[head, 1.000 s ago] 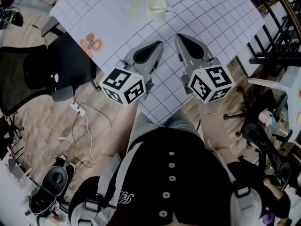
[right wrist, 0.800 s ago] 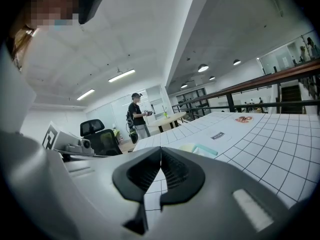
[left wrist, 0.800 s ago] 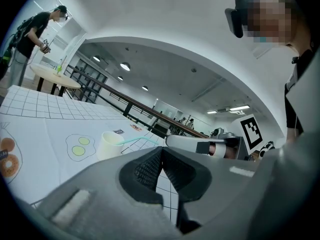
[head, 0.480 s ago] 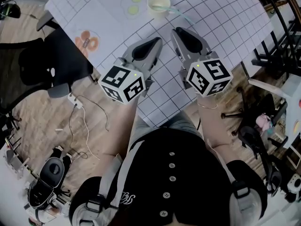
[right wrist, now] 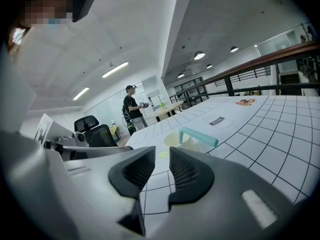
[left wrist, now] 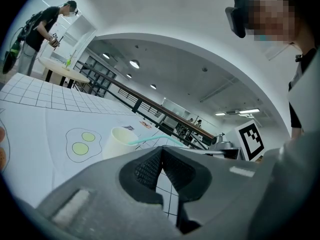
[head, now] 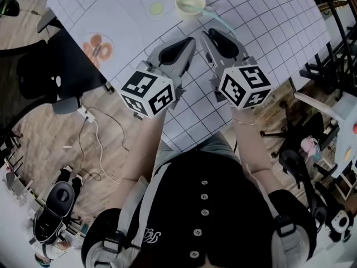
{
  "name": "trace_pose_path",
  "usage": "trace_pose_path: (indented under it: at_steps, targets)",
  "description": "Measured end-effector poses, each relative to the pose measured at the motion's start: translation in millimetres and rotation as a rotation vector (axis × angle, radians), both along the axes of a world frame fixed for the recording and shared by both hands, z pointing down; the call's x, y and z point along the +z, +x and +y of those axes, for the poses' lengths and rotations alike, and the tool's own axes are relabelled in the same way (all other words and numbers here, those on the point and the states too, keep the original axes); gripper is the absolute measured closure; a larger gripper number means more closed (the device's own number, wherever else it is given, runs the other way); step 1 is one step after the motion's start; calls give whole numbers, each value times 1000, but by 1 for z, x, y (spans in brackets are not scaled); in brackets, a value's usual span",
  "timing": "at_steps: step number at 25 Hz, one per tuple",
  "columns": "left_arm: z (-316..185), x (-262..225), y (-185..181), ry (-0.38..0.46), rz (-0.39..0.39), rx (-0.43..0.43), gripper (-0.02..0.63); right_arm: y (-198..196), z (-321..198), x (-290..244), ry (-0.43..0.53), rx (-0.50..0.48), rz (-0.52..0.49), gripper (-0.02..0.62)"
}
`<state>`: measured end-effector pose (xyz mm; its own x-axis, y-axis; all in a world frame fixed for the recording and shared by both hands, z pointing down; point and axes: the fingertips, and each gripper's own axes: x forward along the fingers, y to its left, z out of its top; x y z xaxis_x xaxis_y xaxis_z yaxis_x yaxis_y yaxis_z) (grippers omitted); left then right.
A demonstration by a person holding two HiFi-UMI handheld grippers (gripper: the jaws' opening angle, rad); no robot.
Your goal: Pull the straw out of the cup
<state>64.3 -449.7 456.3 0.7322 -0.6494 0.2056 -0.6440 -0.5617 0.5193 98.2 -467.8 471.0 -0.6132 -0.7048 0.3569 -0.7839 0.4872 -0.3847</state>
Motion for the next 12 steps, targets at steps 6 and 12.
trace_pose_path:
  at_steps: [6, 12]
  targets:
    - [-7, 10, 3, -23, -2, 7, 609, 3, -15, 12, -18, 22, -2, 509]
    - [-14, 19, 1, -39, -5, 8, 609, 8, -29, 21, -22, 49, 11, 497]
